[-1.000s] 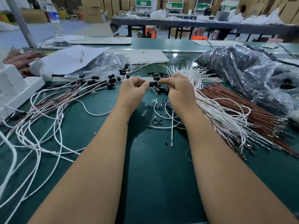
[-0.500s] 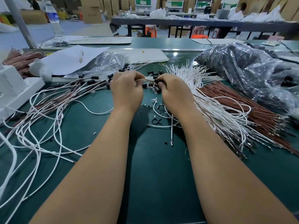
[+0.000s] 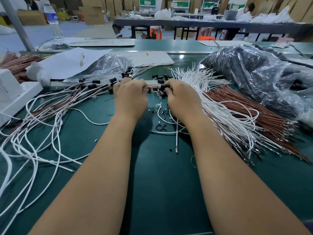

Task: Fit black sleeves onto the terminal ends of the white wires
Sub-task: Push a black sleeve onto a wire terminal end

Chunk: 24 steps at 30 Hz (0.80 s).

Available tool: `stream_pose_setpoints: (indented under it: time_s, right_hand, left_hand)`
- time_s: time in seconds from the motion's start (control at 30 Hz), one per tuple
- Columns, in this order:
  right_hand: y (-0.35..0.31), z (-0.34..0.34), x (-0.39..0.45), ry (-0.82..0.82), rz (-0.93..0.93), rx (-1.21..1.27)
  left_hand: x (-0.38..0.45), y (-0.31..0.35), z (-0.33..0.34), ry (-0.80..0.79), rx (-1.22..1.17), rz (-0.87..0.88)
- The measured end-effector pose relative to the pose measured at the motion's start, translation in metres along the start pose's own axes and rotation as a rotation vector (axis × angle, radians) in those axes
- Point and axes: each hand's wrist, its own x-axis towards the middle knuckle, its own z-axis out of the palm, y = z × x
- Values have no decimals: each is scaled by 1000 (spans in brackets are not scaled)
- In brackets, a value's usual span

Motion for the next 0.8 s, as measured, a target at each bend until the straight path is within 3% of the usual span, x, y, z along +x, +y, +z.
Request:
stream_pose_setpoints:
  time_s: [0.1,0.2,0.3,0.47,0.8]
  right_hand:
    - [-1,1,-1,-40,-13,1]
    - [-4,4,-1,-56,-34,21]
    - [-4,2,0,1,22,136]
    - [0,0,2,87,203,331]
    - [0,-4,3,130,318,555]
  left_hand:
    - [1,-6,0,-60,28,-81]
    - [-2,5,0,-134,-237,33]
    - [-3,11,2,-127,-412,-25]
    - [-1,1,4,-73,-454,-128]
    - [-2,1,5,-84,-471,-96]
